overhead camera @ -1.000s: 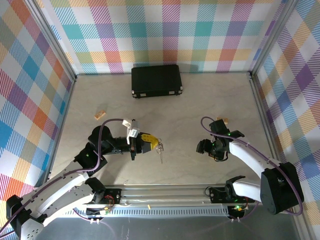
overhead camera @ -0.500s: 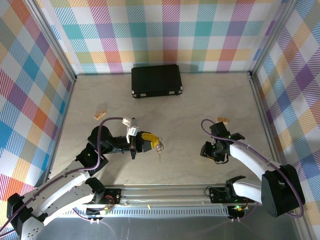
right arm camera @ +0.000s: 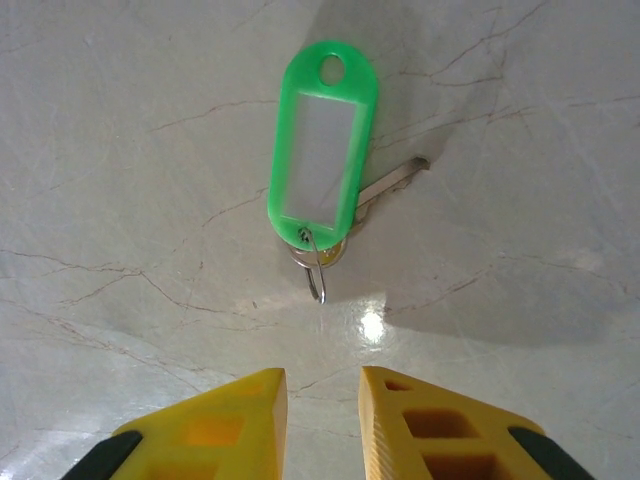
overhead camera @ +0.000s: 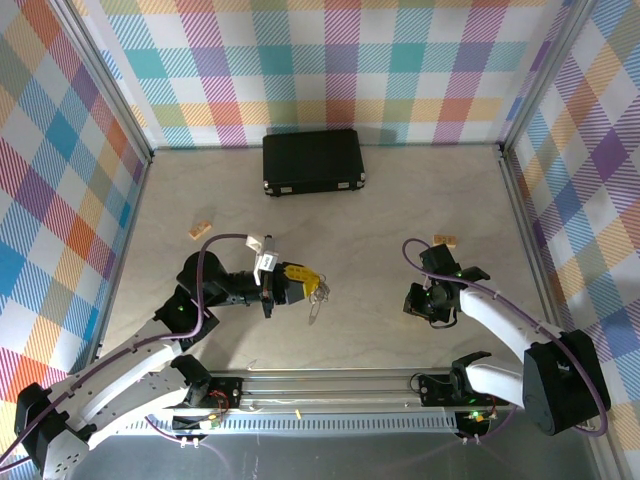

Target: Put the keys on the keyring

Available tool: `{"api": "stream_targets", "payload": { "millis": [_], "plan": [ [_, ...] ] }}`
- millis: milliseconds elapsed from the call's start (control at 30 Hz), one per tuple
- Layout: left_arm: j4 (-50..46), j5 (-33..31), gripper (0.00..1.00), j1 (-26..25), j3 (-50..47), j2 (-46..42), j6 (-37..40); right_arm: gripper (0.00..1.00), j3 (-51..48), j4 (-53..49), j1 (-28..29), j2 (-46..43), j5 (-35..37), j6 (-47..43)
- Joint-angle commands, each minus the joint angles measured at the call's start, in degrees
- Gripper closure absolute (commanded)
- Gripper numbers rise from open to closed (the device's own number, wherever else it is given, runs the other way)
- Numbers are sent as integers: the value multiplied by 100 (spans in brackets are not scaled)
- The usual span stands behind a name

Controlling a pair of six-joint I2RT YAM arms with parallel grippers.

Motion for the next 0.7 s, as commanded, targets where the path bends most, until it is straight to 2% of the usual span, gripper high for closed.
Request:
{"api": "stream_targets", "payload": {
  "millis": [0, 667],
  "plan": [
    [351, 67, 100, 70, -90, -139, -43, 73, 46, 24, -30, 66, 100, -20],
    [594, 126, 100, 67, -243, -229, -145, 76, 506, 408, -30, 788, 267, -172]
  ]
}}
